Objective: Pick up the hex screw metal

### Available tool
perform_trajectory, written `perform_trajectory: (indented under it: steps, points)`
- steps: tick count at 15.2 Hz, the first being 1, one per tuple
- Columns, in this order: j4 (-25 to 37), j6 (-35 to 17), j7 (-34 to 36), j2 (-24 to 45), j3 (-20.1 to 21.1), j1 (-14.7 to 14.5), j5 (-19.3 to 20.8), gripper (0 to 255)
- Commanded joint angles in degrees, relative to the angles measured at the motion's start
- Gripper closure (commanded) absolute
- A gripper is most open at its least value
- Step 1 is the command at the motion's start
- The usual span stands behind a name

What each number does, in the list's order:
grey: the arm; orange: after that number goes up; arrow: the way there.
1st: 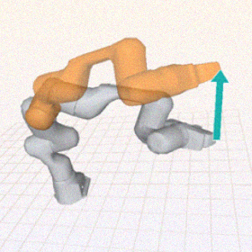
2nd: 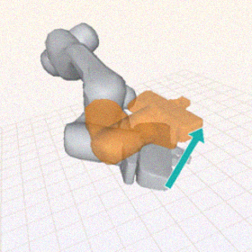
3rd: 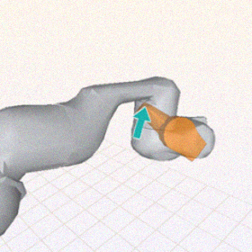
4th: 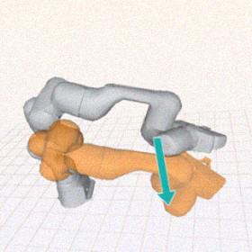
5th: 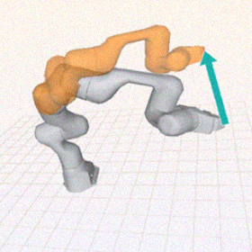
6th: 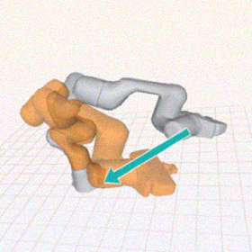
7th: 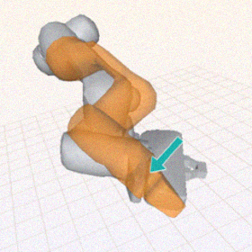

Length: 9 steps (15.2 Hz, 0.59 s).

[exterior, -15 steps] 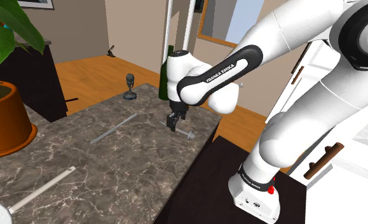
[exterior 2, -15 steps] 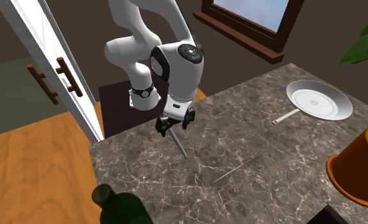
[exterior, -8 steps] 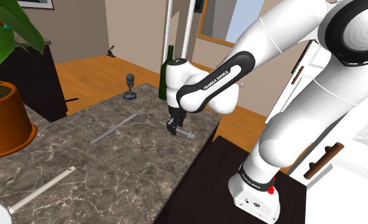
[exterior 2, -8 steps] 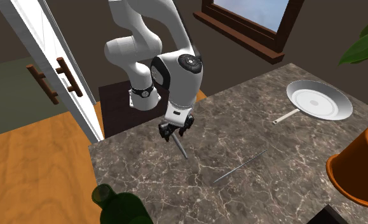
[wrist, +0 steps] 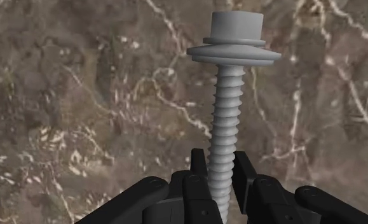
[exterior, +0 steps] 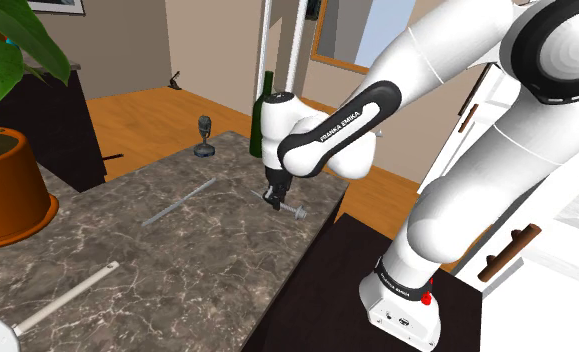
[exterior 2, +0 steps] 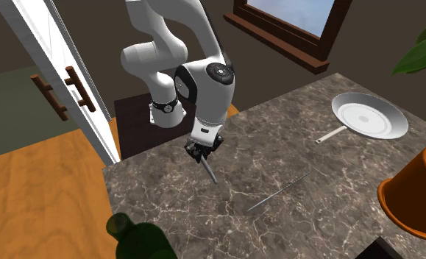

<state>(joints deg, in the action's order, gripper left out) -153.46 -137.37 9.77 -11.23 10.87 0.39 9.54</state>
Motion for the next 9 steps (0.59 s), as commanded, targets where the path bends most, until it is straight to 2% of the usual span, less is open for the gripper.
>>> perform_trajectory:
  steps: [1, 9]
  points:
    - [0.0, -0.1, 0.0, 0.1, 0.0, 0.0, 0.1, 255]
    - [2.1, 7.3, -2.3, -5.4, -0.5, -0.8, -2.2, 255]
